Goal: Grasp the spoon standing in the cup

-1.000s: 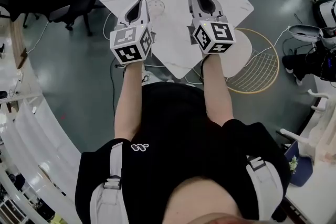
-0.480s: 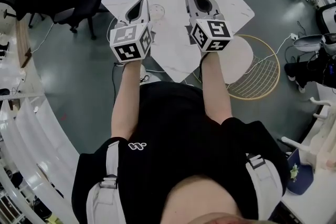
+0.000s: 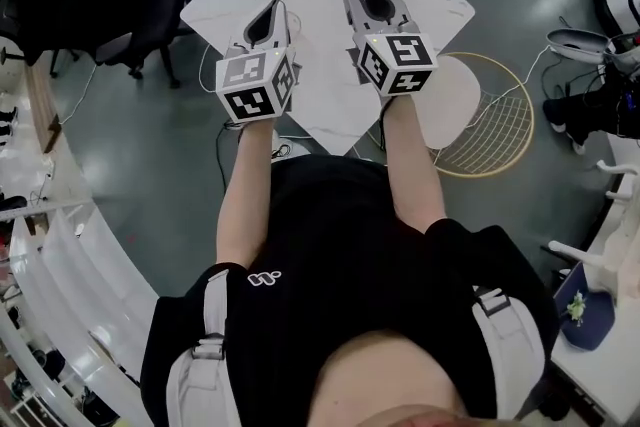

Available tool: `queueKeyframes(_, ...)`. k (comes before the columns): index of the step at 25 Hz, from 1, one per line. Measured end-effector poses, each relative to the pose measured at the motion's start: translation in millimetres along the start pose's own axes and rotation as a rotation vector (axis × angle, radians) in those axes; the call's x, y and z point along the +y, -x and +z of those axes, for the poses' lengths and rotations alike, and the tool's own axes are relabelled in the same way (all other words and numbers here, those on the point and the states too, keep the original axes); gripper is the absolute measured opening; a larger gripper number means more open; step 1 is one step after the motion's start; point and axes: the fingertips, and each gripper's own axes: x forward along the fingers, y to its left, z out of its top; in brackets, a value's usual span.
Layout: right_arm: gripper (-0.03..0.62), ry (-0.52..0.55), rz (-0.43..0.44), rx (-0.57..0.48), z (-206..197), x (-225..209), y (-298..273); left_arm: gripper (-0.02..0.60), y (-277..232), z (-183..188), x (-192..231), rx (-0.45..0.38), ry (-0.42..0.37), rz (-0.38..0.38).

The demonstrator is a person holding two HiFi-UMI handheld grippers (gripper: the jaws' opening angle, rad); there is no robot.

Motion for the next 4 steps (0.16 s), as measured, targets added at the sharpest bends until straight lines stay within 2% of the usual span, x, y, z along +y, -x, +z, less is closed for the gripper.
queueKeyframes(4,0.048,0.002,-0.002,0.011,-7,-2,4,0.015,-4,-11,-15,0.017,-0.012,-0.031)
